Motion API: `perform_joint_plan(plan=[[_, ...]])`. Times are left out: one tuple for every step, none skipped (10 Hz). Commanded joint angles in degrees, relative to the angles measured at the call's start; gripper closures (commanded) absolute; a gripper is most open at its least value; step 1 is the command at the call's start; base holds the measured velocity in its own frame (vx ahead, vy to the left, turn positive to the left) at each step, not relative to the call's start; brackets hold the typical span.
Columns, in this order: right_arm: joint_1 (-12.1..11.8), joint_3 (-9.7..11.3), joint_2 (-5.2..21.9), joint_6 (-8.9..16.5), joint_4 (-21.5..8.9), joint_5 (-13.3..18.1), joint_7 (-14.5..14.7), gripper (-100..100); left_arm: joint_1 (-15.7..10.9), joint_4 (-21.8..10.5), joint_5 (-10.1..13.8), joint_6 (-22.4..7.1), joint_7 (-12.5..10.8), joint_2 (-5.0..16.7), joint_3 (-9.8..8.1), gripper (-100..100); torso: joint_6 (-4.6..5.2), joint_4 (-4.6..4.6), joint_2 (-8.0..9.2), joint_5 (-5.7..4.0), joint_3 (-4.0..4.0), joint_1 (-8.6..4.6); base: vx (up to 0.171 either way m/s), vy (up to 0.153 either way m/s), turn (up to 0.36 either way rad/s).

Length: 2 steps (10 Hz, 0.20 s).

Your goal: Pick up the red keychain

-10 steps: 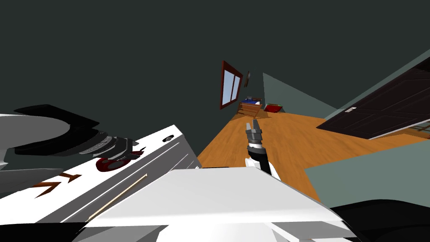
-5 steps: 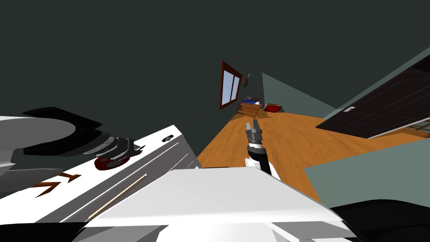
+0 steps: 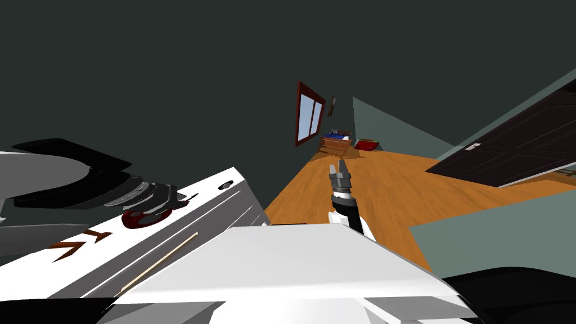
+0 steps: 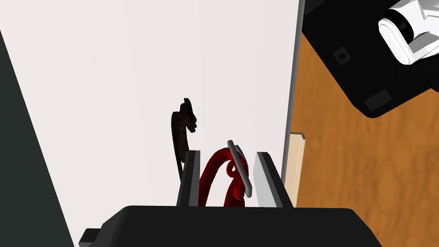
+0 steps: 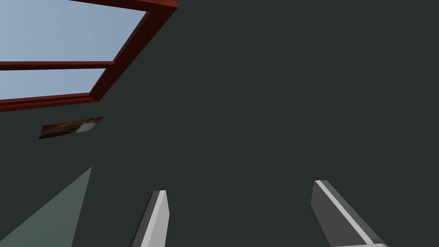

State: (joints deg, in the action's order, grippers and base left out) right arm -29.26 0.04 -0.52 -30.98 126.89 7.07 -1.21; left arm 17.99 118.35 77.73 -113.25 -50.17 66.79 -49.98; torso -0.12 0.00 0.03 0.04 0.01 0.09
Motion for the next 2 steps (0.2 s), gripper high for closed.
perform_joint_plan(plan=[[0.0,0.0,0.0,0.0,0.0,0.0,0.0,0,0.0,0.0,0.0,0.0,0.0,0.0,0.0,100,0.0,0.0,0.0,0.0,0.0,0.0,0.007,0.012,0.007],[0.0,0.0,0.0,0.0,0.0,0.0,0.0,0,0.0,0.1,0.1,-0.2,-0.2,0.0,-0.1,0,0.02,-0.01,0.0,0.03,-0.01,-0.01,0.0,0.0,0.0]])
